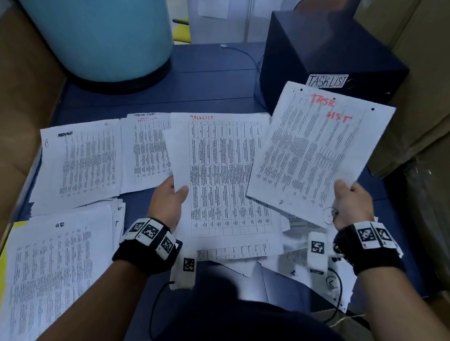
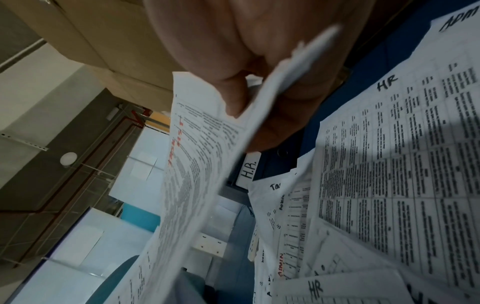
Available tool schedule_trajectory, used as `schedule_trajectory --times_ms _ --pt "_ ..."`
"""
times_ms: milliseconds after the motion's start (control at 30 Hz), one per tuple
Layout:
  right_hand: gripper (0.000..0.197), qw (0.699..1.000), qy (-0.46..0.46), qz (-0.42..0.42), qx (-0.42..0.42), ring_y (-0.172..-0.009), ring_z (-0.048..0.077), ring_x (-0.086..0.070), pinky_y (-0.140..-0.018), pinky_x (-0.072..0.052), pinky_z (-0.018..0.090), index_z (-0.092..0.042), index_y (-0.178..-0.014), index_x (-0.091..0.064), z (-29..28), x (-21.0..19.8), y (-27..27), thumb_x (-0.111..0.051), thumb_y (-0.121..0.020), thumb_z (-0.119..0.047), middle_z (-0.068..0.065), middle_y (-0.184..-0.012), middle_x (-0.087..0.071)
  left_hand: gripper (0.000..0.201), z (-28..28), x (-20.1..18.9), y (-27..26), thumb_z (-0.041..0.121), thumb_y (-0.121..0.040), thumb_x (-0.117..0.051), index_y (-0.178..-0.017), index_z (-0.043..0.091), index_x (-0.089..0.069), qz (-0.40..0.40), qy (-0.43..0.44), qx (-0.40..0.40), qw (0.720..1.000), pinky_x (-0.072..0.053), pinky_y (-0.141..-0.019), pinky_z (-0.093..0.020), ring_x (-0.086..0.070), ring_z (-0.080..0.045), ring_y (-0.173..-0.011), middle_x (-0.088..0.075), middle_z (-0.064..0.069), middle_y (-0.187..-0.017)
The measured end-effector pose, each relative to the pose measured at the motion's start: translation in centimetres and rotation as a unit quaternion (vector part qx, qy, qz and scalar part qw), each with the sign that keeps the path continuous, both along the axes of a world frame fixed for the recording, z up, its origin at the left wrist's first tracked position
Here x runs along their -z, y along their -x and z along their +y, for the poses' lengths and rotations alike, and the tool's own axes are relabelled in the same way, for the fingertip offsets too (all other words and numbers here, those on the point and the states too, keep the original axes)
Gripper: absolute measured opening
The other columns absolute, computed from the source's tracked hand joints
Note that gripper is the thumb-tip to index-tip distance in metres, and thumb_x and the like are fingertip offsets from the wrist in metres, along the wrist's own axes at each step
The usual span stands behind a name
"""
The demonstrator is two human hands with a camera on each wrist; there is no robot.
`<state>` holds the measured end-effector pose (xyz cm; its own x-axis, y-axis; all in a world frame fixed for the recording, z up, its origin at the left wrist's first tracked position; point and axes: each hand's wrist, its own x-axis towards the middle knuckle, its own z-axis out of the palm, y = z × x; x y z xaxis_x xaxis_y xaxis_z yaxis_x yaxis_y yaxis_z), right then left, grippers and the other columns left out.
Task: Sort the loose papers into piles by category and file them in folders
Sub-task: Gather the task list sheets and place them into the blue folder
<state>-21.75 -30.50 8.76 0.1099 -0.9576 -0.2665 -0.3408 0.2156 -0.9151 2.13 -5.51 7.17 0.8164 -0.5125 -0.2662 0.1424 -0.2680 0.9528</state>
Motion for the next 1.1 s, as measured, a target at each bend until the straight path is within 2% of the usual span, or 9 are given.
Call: schedule_trajectory --times_ms 133,300,400,533,667,800,867,967,1100 --pt "0.03 0.998 -0.025 -0.024 -0.05 -0.057 0.024 -0.025 -0.056 -0.026 0.037 -0.024 -0.065 -0.037 0.2 0.3 -0.1 -0.057 -0.084 -0.036 0.008 -0.062 -0.026 0.031 0.0 -0.3 0.2 0.006 -0.097 -0.047 -0.127 0.01 -0.056 0.0 -0.001 -0.002 1.0 -0.041 -0.096 -0.024 -0.059 -0.008 -0.11 -0.064 0.004 -0.121" --pt "0.027 0.978 -0.074 -0.085 -0.178 -0.043 0.013 -0.025 -0.054 -0.026 0.029 -0.018 -0.071 -0.044 3.1 0.5 -2.6 -0.058 -0.094 -0.021 -0.006 -0.046 -0.029 0.023 -0.4 -0.9 1.0 0.007 -0.097 -0.048 -0.117 0.013 -0.058 -0.013 0.006 0.011 1.0 -0.041 -0.074 -0.005 -0.057 0.009 -0.09 -0.065 0.008 -0.106" --pt "0.02 0.961 -0.062 -0.09 -0.254 -0.038 0.001 -0.038 -0.043 -0.032 0.017 -0.013 -0.078 -0.053 4.8 0.0 -4.1 -0.054 -0.097 -0.008 -0.013 -0.045 -0.045 0.02 -0.5 -0.9 1.1 0.008 -0.094 -0.056 -0.112 0.016 -0.063 0.01 0.032 0.003 0.999 -0.051 -0.084 -0.025 -0.067 -0.004 -0.092 -0.07 0.005 -0.104" --pt "0.019 0.959 -0.053 -0.088 -0.262 -0.068 0.008 -0.068 -0.062 -0.052 0.023 -0.01 -0.111 -0.056 5.3 0.1 -5.2 -0.059 -0.093 -0.003 0.006 -0.091 -0.072 0.029 -0.2 -0.6 1.0 0.005 -0.086 -0.067 -0.104 0.028 -0.067 0.009 0.023 -0.003 1.0 -0.055 -0.086 -0.048 -0.069 -0.023 -0.096 -0.073 -0.002 -0.102" --pt "0.012 0.963 -0.04 -0.08 -0.253 -0.051 0.008 -0.059 -0.047 -0.044 0.019 -0.011 -0.105 -0.054 5.2 0.1 -5.6 -0.057 -0.094 -0.006 0.017 -0.081 -0.066 0.03 -0.3 -0.6 1.2 0.01 -0.084 -0.07 -0.1 0.032 -0.06 -0.014 0.02 -0.023 0.999 -0.055 -0.084 -0.047 -0.068 -0.023 -0.092 -0.071 -0.003 -0.101" --pt "0.016 0.963 -0.083 -0.14 -0.215 -0.085 0.027 -0.062 -0.077 -0.051 0.042 -0.017 -0.092 -0.06 4.7 0.4 -5.4 -0.055 -0.095 -0.002 0.017 -0.092 -0.071 0.029 -0.4 -0.7 1.0 0.025 -0.097 -0.053 -0.12 0.041 -0.048 -0.007 0.032 -0.061 0.998 -0.051 -0.063 -0.03 -0.056 -0.022 -0.067 -0.068 -0.008 -0.101" --pt "0.02 0.959 -0.105 -0.17 -0.203 -0.091 0.03 -0.064 -0.088 -0.051 0.048 -0.015 -0.093 -0.06 4.5 0.6 -5.2 -0.05 -0.096 0.003 0.013 -0.094 -0.072 0.048 -0.3 -0.9 0.9 0.017 -0.098 -0.047 -0.129 0.054 -0.04 -0.008 0.054 -0.048 0.997 -0.05 -0.071 -0.032 -0.054 -0.022 -0.069 -0.065 -0.008 -0.094" --pt "0.022 0.949 -0.122 -0.21 -0.201 -0.091 0.027 -0.069 -0.085 -0.056 0.043 -0.013 -0.099 -0.061 4.5 0.7 -4.9 -0.047 -0.097 0.003 0.01 -0.097 -0.073 0.047 -0.3 -1.3 1.2 0.015 -0.099 -0.046 -0.126 0.053 -0.049 -0.015 0.063 -0.014 0.998 -0.046 -0.084 -0.042 -0.052 -0.047 -0.096 -0.058 -0.027 -0.106" --pt "0.023 0.933 -0.147 -0.267 -0.19 -0.081 0.019 -0.072 -0.067 -0.06 0.033 -0.009 -0.107 -0.058 4.5 0.7 -4.8 -0.043 -0.098 0.006 0.005 -0.091 -0.075 0.033 -0.7 -1.3 1.0 0.029 -0.09 -0.056 -0.115 0.05 -0.061 0.023 0.068 -0.027 0.997 -0.038 -0.107 -0.046 -0.053 -0.033 -0.121 -0.063 -0.013 -0.114"
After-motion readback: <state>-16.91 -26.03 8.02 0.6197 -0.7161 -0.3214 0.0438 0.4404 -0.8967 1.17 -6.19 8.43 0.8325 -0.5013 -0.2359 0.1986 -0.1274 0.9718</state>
